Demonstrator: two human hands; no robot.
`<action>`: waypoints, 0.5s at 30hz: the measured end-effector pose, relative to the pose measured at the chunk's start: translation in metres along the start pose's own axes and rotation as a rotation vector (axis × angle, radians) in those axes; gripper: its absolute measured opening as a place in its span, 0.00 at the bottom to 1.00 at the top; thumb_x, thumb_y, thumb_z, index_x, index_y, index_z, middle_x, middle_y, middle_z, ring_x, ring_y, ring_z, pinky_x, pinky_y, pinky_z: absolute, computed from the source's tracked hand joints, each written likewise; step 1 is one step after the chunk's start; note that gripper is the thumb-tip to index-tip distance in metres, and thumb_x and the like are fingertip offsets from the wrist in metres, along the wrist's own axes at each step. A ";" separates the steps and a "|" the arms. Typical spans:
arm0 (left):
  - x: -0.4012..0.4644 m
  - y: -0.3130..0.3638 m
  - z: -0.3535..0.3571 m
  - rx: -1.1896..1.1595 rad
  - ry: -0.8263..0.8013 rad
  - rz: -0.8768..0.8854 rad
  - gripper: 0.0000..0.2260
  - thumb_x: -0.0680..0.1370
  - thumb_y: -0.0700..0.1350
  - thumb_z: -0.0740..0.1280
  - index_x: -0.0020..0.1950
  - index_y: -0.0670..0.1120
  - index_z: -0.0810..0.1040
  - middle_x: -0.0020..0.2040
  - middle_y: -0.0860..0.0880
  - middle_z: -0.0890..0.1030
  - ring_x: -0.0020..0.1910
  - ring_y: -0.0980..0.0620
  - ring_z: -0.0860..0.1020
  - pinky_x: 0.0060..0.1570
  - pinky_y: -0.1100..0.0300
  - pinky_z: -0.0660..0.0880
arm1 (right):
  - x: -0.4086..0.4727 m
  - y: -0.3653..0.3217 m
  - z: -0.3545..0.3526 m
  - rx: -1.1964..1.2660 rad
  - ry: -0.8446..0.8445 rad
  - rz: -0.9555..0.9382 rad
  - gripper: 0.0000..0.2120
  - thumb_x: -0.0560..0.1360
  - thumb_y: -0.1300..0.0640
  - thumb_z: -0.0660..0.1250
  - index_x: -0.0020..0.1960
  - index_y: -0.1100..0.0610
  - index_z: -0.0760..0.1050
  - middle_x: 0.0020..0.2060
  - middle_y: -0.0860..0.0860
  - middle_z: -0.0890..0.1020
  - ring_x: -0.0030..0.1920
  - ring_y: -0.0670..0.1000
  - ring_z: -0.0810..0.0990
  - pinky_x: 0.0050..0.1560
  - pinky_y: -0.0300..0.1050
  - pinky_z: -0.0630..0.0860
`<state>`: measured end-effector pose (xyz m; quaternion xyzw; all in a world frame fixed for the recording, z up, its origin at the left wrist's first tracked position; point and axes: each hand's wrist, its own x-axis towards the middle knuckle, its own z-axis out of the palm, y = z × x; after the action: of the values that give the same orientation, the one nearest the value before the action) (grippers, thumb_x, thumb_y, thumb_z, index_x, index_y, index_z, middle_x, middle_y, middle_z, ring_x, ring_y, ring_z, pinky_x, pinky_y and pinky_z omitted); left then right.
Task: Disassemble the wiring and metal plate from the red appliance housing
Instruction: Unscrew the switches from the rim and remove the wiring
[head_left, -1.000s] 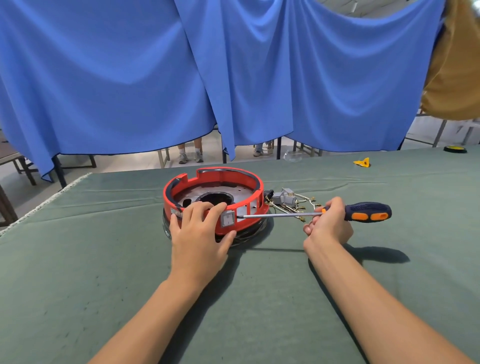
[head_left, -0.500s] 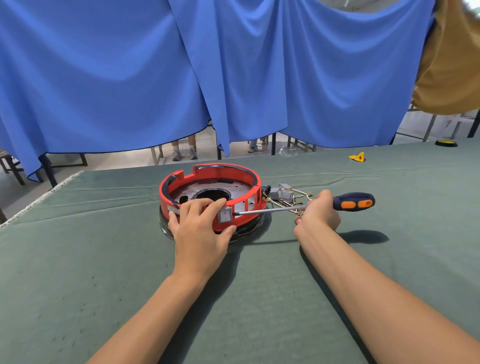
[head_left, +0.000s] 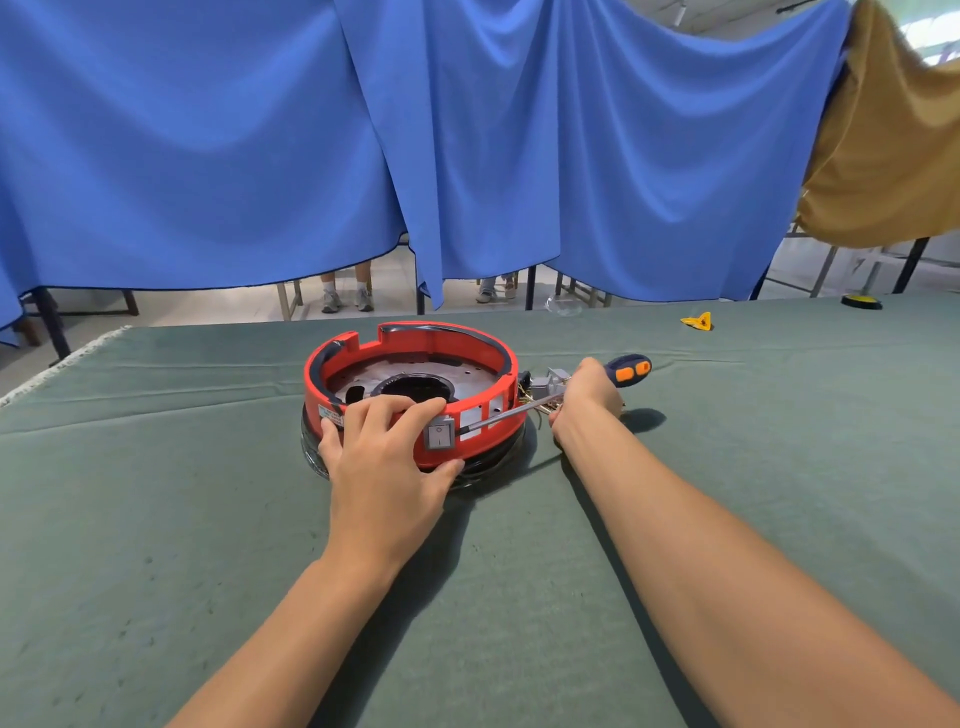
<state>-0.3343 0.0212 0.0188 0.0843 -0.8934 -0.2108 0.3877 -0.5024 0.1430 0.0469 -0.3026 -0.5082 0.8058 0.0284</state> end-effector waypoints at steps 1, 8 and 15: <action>0.000 -0.001 0.000 -0.005 0.001 0.001 0.25 0.64 0.46 0.79 0.60 0.50 0.79 0.54 0.48 0.77 0.59 0.45 0.70 0.61 0.33 0.62 | 0.001 0.001 0.003 -0.011 -0.010 0.000 0.12 0.74 0.54 0.62 0.35 0.57 0.66 0.30 0.50 0.71 0.30 0.50 0.70 0.30 0.43 0.68; 0.001 0.000 0.005 0.007 -0.005 -0.011 0.23 0.65 0.48 0.77 0.60 0.51 0.78 0.54 0.50 0.75 0.60 0.46 0.67 0.64 0.33 0.57 | 0.005 0.003 0.012 -0.080 -0.033 -0.002 0.09 0.71 0.54 0.63 0.35 0.57 0.68 0.31 0.50 0.74 0.29 0.49 0.72 0.27 0.42 0.65; 0.000 0.000 0.002 0.028 0.011 -0.003 0.24 0.66 0.49 0.77 0.60 0.51 0.78 0.54 0.50 0.76 0.60 0.47 0.68 0.61 0.35 0.62 | -0.005 0.001 -0.020 0.049 0.014 -0.019 0.09 0.69 0.54 0.63 0.34 0.56 0.68 0.28 0.49 0.72 0.24 0.48 0.66 0.19 0.37 0.60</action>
<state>-0.3359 0.0219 0.0170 0.0923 -0.8940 -0.1984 0.3909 -0.4879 0.1570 0.0421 -0.3025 -0.4912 0.8155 0.0469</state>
